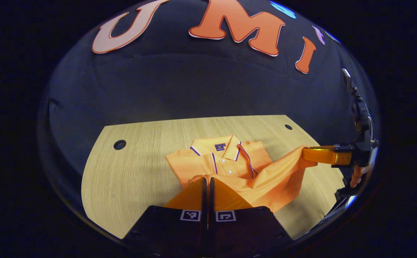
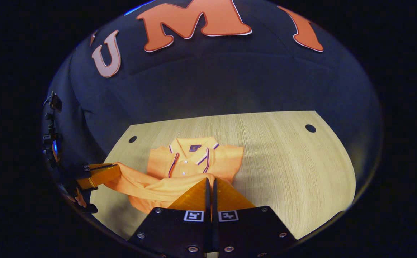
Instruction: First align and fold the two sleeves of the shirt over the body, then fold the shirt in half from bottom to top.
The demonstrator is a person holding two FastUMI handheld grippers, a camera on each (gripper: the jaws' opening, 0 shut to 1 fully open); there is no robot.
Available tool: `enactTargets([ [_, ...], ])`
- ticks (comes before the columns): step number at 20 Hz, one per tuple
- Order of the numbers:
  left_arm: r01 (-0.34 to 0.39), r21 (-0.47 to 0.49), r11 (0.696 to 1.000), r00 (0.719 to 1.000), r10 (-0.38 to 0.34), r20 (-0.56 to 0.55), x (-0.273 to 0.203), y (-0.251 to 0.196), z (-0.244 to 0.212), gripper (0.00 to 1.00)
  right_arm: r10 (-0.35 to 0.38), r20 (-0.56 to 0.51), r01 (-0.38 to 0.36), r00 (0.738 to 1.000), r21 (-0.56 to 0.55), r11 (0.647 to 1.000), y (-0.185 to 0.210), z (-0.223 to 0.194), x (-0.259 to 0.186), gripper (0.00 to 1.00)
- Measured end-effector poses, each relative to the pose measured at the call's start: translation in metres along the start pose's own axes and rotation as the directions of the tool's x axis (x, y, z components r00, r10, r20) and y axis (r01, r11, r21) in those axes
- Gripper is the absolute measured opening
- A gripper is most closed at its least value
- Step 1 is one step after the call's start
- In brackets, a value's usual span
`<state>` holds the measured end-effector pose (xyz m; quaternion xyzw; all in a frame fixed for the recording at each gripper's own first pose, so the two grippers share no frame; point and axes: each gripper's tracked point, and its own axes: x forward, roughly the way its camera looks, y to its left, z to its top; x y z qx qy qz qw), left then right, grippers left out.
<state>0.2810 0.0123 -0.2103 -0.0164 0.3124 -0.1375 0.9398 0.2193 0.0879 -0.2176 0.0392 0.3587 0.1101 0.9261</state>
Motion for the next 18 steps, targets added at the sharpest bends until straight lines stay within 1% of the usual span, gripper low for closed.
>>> enactTargets([
  [3, 0.018, 0.004, 1.0, 1.0, -0.017, -0.025, 0.033, 0.019, 0.014, 0.01, -0.034, -0.003, 0.034, 0.999, 0.015, 0.999, -0.002, 0.018, 0.031, 0.01],
  [5, 0.022, -0.02, 1.0, 0.999, -0.023, -0.046, 0.056, 0.033, 0.021, 0.01, -0.049, -0.01, 0.049, 0.999, 0.018, 0.999, -0.002, 0.027, 0.053, 0.01],
  [7, 0.051, -0.055, 0.997, 0.997, -0.054, -0.047, 0.079, 0.041, 0.03, 0.01, -0.066, -0.014, 0.066, 0.998, 0.01, 0.998, -0.005, 0.035, 0.074, 0.01],
  [9, 0.035, -0.071, 0.997, 0.997, -0.04, -0.065, 0.103, 0.058, 0.032, 0.01, -0.083, -0.023, 0.083, 0.996, 0.017, 0.996, -0.008, 0.041, 0.092, 0.01],
  [12, 0.03, -0.111, 0.993, 0.997, -0.038, -0.073, 0.129, 0.067, 0.036, 0.01, -0.114, -0.038, 0.115, 0.993, 0.034, 0.993, -0.017, 0.048, 0.117, 0.01],
  [13, 0.02, -0.114, 0.993, 0.996, -0.03, -0.082, 0.135, 0.072, 0.035, 0.01, -0.124, -0.043, 0.126, 0.991, 0.043, 0.991, -0.019, 0.049, 0.124, 0.01],
  [16, -0.017, -0.108, 0.994, 0.993, 0.004, -0.121, 0.159, 0.082, 0.028, 0.02, -0.129, -0.064, 0.131, 0.99, 0.021, 0.991, -0.017, 0.048, 0.145, 0.0],
  [18, -0.04, -0.147, 0.988, 0.991, 0.021, -0.129, 0.17, 0.087, 0.027, 0.01, -0.152, -0.079, 0.155, 0.985, 0.026, 0.988, -0.02, 0.049, 0.154, 0.0],
])
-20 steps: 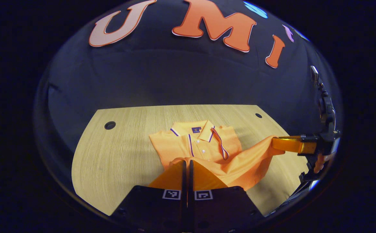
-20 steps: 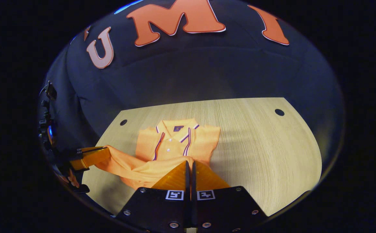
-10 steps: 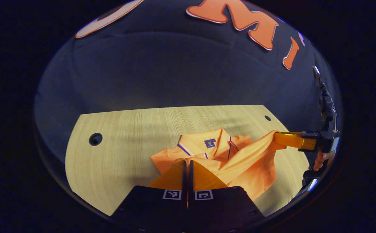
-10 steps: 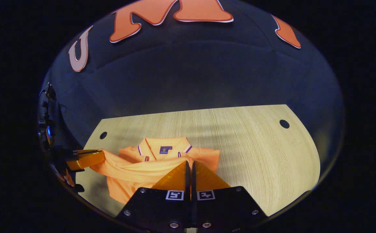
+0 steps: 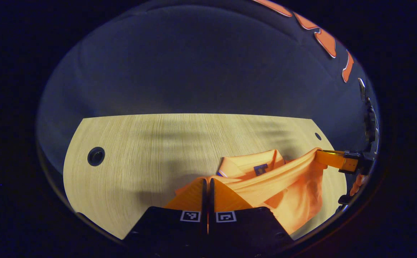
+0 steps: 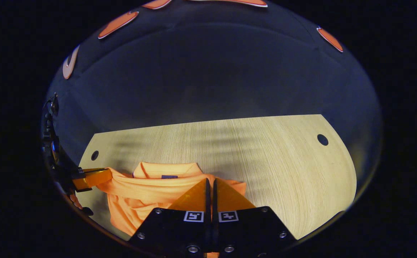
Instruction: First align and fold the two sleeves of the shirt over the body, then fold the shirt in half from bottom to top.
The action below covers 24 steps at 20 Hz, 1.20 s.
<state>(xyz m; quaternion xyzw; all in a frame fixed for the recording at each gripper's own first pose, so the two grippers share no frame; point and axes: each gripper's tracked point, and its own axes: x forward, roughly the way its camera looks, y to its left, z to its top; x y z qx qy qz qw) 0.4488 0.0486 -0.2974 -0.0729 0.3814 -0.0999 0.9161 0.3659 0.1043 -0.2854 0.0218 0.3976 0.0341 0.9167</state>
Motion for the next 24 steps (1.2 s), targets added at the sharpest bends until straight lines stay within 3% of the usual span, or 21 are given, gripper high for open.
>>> enactTargets([
  [2, -0.031, -0.033, 0.999, 1.0, 0.03, -0.008, 0.004, 0.009, 0.001, 0.09, -0.074, -0.021, 0.075, 0.997, 0.028, 0.997, -0.017, -0.001, 0.001, 0.02],
  [3, -0.087, -0.021, 0.996, 0.996, 0.087, -0.008, -0.002, 0.021, 0.0, 0.18, -0.095, -0.009, 0.096, 0.995, 0.039, 0.995, -0.021, 0.002, 0.0, 0.09],
  [4, -0.112, -0.025, 0.993, 0.994, 0.112, 0.016, -0.006, 0.029, 0.008, 0.43, -0.12, 0.014, 0.119, 0.993, 0.046, 0.992, -0.03, 0.01, -0.007, 0.13],
  [5, -0.119, -0.04, 0.992, 0.992, 0.12, 0.036, -0.012, 0.033, 0.012, 0.68, -0.119, 0.035, 0.118, 0.992, 0.049, 0.992, -0.037, 0.015, -0.014, 0.32],
  [6, -0.129, -0.051, 0.99, 0.99, 0.131, 0.05, -0.023, 0.036, 0.014, 0.93, -0.12, 0.056, 0.117, 0.991, 0.056, 0.992, -0.044, 0.021, -0.022, 0.36],
  [8, -0.147, -0.05, 0.988, 0.985, 0.15, 0.083, -0.04, 0.036, 0.02, 0.96, -0.106, 0.086, 0.1, 0.991, 0.073, 0.992, -0.046, 0.026, -0.037, 0.65],
  [9, -0.153, -0.041, 0.987, 0.982, 0.157, 0.101, -0.05, 0.034, 0.02, 0.97, -0.094, 0.105, 0.085, 0.99, 0.079, 0.993, -0.044, 0.029, -0.046, 0.71],
  [15, -0.178, -0.022, 0.984, 0.953, 0.178, 0.246, -0.122, 0.013, 0.024, 0.99, -0.04, 0.222, 0.034, 0.974, 0.029, 0.999, -0.035, 0.016, -0.113, 0.82],
  [16, -0.173, -0.018, 0.985, 0.949, 0.172, 0.264, -0.13, 0.01, 0.019, 0.99, -0.031, 0.239, 0.029, 0.97, 0.012, 1.0, -0.033, 0.014, -0.122, 0.76],
  [17, -0.182, -0.014, 0.983, 0.941, 0.178, 0.288, -0.143, 0.008, 0.014, 0.98, -0.02, 0.248, 0.022, 0.969, -0.006, 1.0, -0.031, 0.01, -0.131, 0.84],
  [18, -0.196, -0.016, 0.981, 0.933, 0.191, 0.305, -0.155, 0.001, 0.011, 0.99, -0.004, 0.254, 0.011, 0.967, -0.026, 1.0, -0.029, 0.006, -0.142, 0.85],
  [21, -0.201, -0.02, 0.979, 0.915, 0.195, 0.352, -0.192, -0.016, 0.001, 0.99, 0.029, 0.321, -0.005, 0.947, -0.075, 0.997, -0.031, 0.002, -0.179, 0.92],
  [24, -0.184, -0.031, 0.983, 0.882, 0.179, 0.435, -0.236, -0.032, 0.001, 0.99, 0.056, 0.374, -0.015, 0.926, -0.11, 0.994, -0.036, -0.002, -0.215, 0.92],
])
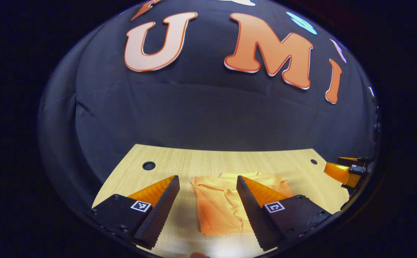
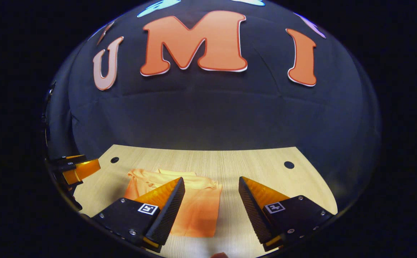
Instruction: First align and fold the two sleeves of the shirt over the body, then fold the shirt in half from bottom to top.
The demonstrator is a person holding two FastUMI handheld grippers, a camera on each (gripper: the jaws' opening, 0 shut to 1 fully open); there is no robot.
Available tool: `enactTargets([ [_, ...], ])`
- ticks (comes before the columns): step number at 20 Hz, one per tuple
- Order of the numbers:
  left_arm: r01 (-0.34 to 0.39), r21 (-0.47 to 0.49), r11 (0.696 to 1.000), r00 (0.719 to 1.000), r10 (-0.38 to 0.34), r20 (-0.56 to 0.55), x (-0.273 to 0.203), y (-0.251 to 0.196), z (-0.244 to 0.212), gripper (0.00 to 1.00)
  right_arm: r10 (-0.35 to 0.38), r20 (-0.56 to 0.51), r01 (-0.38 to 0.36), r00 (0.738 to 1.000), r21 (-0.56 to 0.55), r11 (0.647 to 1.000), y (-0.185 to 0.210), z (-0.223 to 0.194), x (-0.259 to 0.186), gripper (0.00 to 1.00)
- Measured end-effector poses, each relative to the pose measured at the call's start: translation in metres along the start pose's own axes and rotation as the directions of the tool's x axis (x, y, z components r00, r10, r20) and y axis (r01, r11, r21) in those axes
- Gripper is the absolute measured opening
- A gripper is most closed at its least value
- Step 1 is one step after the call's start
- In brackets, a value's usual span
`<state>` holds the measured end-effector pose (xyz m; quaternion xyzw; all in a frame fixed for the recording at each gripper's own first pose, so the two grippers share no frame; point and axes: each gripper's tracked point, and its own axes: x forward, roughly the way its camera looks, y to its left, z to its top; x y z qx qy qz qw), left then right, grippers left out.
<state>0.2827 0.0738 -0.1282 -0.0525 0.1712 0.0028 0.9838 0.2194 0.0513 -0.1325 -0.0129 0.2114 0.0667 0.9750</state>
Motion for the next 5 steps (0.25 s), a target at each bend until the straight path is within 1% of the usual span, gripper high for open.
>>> enactTargets([
  [3, 0.007, 0.016, 1.0, 0.996, -0.009, 0.088, -0.04, -0.011, 0.016, 0.98, 0.012, 0.074, -0.012, 0.997, -0.013, 1.0, -0.003, 0.009, -0.038, 0.92],
  [5, 0.025, 0.027, 0.999, 0.988, -0.029, 0.154, -0.071, -0.019, 0.026, 0.98, 0.029, 0.111, -0.028, 0.993, -0.013, 1.0, -0.005, 0.011, -0.058, 0.92],
])
